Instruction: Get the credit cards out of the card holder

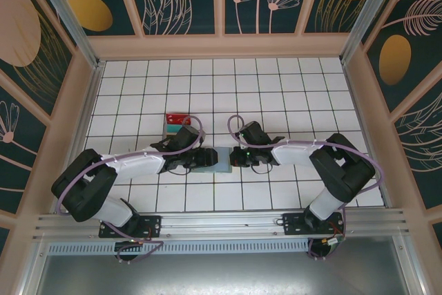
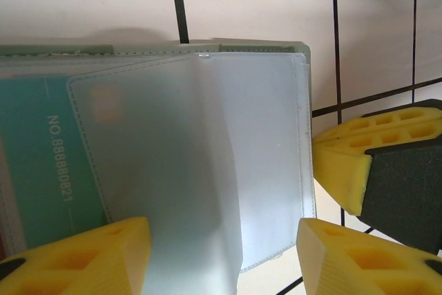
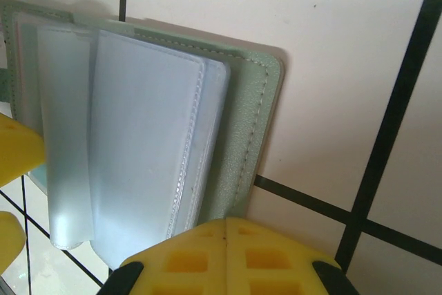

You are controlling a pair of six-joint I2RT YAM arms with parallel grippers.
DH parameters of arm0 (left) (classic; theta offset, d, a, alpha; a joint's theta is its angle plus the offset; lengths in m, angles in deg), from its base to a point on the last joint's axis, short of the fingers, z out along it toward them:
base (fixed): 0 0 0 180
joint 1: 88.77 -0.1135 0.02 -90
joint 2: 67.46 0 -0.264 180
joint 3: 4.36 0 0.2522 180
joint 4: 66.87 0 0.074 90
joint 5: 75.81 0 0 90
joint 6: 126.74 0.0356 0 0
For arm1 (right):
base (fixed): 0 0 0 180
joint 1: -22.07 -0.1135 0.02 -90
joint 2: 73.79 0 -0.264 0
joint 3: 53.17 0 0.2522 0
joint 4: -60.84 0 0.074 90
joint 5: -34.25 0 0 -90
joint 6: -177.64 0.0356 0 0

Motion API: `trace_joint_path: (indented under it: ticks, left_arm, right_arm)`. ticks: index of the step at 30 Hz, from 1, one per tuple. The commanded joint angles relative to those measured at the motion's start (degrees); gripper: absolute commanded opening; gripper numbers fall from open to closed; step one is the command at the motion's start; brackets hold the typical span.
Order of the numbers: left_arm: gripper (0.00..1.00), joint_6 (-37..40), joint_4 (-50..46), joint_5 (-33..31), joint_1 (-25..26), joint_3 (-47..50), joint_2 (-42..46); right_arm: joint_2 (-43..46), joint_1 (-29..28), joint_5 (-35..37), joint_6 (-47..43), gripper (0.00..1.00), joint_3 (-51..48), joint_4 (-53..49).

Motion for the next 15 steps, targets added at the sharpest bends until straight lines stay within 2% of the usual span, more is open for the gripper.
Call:
trace_joint_path:
  ticks: [1,6,13,15]
  left_arm:
    - [0.59,0.75,0.20,0.64,0.22,0.22,-0.56]
    - [0.58,1.13,-0.55,0.17,0.21,-0.04,0.02]
    - [0.59,1.15,-8.56,-10.65,0.14,-0.15,4.54]
    - [0.59,1.15,-9.42,-11.68,0.09,0.42,5.44]
  right_arm:
    - [-2.05,-0.06,0.76,-0.30,0.04,-0.51,-1.27]
    - [-2.25,-0.04,0.59,-0.35,0.03,-0.33,-1.18]
    - [-2.17,-0.05,0.59,-0.39,0.04,-0.42,-1.36]
    - [-2.12,-0.02,0.59,-0.44,0.03,-0.51,-1.26]
